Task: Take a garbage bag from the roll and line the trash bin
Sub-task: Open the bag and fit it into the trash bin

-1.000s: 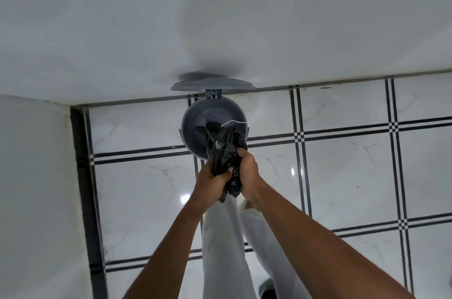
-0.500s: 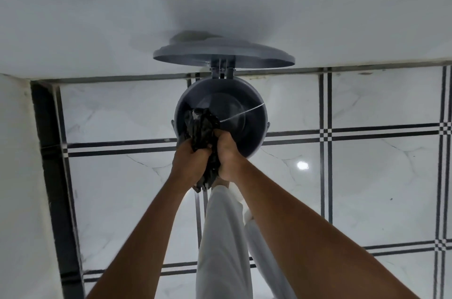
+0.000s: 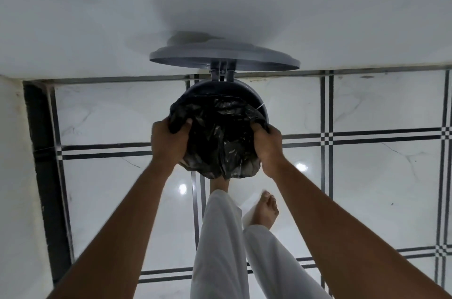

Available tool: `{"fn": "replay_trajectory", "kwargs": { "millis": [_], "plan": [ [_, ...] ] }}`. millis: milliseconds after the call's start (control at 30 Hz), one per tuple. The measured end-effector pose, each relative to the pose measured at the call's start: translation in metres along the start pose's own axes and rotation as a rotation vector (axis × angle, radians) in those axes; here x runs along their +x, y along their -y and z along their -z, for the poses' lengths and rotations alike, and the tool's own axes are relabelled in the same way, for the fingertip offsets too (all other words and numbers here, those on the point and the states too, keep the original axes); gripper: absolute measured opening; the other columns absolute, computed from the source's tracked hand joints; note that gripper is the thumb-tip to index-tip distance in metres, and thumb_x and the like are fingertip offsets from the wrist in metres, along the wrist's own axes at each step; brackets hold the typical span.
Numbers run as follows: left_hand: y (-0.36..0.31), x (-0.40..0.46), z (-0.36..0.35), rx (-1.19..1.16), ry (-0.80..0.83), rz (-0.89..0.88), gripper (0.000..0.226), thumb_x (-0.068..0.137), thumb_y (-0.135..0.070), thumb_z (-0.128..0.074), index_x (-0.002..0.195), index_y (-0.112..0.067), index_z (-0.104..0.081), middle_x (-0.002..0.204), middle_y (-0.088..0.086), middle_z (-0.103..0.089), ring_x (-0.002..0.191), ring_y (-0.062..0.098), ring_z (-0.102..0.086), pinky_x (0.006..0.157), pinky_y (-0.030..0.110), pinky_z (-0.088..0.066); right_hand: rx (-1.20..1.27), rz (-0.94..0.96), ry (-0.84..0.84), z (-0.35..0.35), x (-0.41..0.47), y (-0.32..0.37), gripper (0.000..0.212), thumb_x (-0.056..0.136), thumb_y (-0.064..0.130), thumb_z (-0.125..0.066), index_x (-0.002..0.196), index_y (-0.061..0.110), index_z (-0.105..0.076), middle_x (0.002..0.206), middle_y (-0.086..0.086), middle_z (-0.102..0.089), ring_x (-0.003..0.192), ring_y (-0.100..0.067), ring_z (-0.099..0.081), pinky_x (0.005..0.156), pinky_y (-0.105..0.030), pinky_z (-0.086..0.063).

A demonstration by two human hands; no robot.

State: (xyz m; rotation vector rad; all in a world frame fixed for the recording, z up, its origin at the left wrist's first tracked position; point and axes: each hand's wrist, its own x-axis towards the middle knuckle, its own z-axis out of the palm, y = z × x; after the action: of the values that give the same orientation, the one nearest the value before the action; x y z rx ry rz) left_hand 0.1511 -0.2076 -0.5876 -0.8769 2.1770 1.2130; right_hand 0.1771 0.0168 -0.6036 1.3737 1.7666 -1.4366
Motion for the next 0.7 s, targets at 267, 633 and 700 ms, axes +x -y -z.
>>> {"fn": "replay_trajectory", "kwargs": {
  "millis": [267, 633, 700],
  "plan": [
    [-0.006, 0.03, 0.051, -0.274, 0.362, 0.19, 0.048, 0.091, -0.038, -0.088, 0.13, -0.013, -0.076, 0.123, 0.008, -0.082, 0.113, 0.031, -0.08, 0.104, 0.057, -0.061, 0.447, 0.0, 0.32, 0.028, 0.003, 0.035, 0.049, 0.095, 0.048, -0.051, 0.11, 0.005, -0.07, 0.107, -0.012, -0.076, 0.104, -0.034, -0.071, 0.095, -0.046, -0.057],
    [0.006, 0.065, 0.058, -0.314, 0.525, 0.221, 0.042, 0.109, -0.045, -0.06, 0.142, -0.022, -0.072, 0.142, 0.011, -0.074, 0.127, 0.03, -0.073, 0.116, 0.054, -0.051, -0.236, 0.254, -0.156, 0.031, 0.067, 0.028, 0.051, 0.116, 0.043, -0.05, 0.072, 0.017, -0.056, 0.072, 0.003, -0.056, 0.07, -0.015, -0.052, 0.075, -0.034, -0.044],
    [0.003, 0.079, 0.054, -0.44, 0.423, 0.189, 0.044, 0.108, -0.041, -0.06, 0.143, -0.016, -0.071, 0.142, 0.014, -0.073, 0.13, 0.032, -0.071, 0.12, 0.054, -0.047, -0.183, 0.355, -0.159, 0.027, 0.076, 0.037, 0.045, 0.114, 0.044, -0.056, 0.078, 0.019, -0.065, 0.078, 0.003, -0.065, 0.076, -0.015, -0.059, 0.08, -0.036, -0.051]
  ]
}}
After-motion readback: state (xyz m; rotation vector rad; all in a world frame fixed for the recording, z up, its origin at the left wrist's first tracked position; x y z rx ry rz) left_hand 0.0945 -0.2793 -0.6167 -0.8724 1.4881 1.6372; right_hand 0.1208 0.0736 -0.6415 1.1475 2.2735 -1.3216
